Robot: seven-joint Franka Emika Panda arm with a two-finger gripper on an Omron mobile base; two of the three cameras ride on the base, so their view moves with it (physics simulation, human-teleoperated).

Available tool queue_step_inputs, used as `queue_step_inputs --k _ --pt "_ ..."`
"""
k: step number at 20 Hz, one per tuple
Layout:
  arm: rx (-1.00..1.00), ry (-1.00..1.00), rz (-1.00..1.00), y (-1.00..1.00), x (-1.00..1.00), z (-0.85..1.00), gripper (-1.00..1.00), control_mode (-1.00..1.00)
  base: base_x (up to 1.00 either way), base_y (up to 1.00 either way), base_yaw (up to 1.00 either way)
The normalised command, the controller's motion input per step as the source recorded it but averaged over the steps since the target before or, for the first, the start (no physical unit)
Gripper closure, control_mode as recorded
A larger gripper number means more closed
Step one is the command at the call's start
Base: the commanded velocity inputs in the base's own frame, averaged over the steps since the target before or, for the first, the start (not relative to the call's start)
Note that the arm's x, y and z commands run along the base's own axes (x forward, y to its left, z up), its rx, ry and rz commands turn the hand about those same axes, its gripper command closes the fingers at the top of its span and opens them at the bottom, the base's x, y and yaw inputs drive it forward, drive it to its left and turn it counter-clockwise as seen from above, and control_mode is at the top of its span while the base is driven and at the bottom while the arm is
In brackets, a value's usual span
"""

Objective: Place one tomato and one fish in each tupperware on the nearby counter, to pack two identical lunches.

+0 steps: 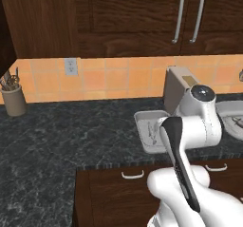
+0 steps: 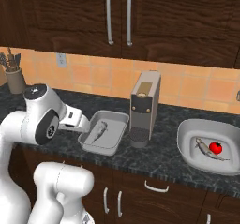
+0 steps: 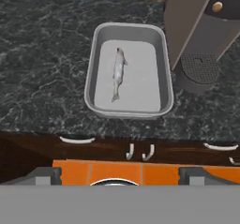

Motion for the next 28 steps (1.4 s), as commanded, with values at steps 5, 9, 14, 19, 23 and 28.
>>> queue_step_inputs --k 5,9,14,19,23,28 --pt "-0.01 -0.13 0.03 0.00 -0.80 -0.18 -1.00 1.00 -0.20 -0.06 0.00" --pt "0.00 0.00 0.00 0.00 0.00 0.00 -1.00 1.00 -0.64 -0.86 -0.07" --pt "0.00 0.00 0.00 0.00 0.00 0.00 -1.00 1.00 -0.13 -1.00 -0.08" --pt "0.00 0.00 0.00 0.00 0.00 0.00 -1.00 1.00 -0.10 -1.00 -0.07" --pt "0.00 0.00 0.00 0.00 0.00 0.00 -1.00 1.00 -0.38 -1.00 -0.07" --pt "0.00 0.00 0.00 0.00 0.00 0.00 -1.00 1.00 -0.55 -1.00 -0.05"
